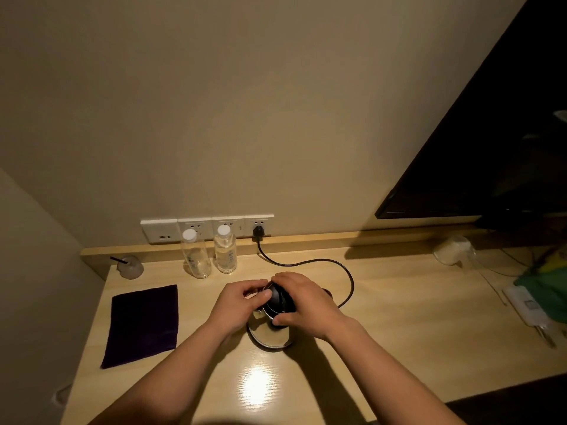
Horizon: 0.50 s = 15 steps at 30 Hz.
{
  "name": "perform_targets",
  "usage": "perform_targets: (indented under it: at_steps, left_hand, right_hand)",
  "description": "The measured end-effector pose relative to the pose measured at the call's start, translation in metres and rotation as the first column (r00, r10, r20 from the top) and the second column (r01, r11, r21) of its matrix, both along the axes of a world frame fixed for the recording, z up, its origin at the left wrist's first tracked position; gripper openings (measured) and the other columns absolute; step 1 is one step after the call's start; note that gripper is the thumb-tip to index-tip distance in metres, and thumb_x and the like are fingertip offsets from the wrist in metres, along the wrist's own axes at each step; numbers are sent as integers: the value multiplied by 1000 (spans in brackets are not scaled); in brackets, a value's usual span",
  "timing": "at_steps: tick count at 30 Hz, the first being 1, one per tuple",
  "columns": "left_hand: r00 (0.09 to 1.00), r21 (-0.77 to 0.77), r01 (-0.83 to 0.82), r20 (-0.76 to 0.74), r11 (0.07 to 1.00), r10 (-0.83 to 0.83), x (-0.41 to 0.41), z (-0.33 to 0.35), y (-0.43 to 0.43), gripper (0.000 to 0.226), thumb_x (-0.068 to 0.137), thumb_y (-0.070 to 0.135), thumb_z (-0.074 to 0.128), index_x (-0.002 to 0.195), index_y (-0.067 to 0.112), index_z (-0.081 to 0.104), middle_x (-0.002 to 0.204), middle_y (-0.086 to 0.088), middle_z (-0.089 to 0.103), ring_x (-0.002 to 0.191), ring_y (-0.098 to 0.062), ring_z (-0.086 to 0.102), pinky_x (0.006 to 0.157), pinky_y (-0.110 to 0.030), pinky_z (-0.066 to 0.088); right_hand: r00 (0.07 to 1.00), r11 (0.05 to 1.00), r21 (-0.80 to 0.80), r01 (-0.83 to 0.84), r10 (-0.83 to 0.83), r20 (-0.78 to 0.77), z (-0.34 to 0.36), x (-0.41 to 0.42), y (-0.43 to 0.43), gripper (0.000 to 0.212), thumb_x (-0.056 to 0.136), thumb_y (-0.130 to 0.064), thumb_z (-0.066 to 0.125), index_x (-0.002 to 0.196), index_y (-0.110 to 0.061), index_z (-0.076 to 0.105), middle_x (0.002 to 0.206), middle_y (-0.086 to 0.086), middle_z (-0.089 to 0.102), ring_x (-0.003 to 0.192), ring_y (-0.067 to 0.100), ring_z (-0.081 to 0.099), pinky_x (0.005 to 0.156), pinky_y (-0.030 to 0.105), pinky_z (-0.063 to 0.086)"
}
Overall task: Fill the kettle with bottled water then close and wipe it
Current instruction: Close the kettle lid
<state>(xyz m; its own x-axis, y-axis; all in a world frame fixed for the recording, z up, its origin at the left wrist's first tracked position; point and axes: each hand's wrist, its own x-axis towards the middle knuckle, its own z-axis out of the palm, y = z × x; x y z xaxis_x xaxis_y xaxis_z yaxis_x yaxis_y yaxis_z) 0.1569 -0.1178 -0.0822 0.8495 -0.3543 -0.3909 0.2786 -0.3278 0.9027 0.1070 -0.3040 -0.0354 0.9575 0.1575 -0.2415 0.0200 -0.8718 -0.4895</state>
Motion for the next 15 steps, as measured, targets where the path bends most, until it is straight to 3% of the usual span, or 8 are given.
perform_targets:
  at_steps: [6,9,15]
  left_hand:
    - [998,45,-38,54,998,35,2,-8,-3,35,87,20,81,122,20,76,115,6,77,114,-9,68,108,-38,52]
    - [996,45,-53,80,998,50,1,-9,-5,34,88,16,81,121,19,76,110,9,76,110,-5,68,105,-35,52]
    - [988,101,-68,146,993,53,-3,-10,-7,33,89,15,79,122,20,76,111,11,74,112,-10,67,100,-28,48]
  right_hand:
    - [997,997,47,58,-56,-45,-8,2,-5,96,73,-45,90,154,-28,40,158,-6,46,143,18,43,117,37,40]
    - [997,996,62,71,-68,-48,-8,3,-6,94,73,-42,91,152,-28,43,156,-5,49,142,18,45,115,36,41]
    - [996,996,59,70,-67,-55,-2,2,-4,85,73,-37,92,146,-26,50,145,-3,57,132,19,52,105,34,44]
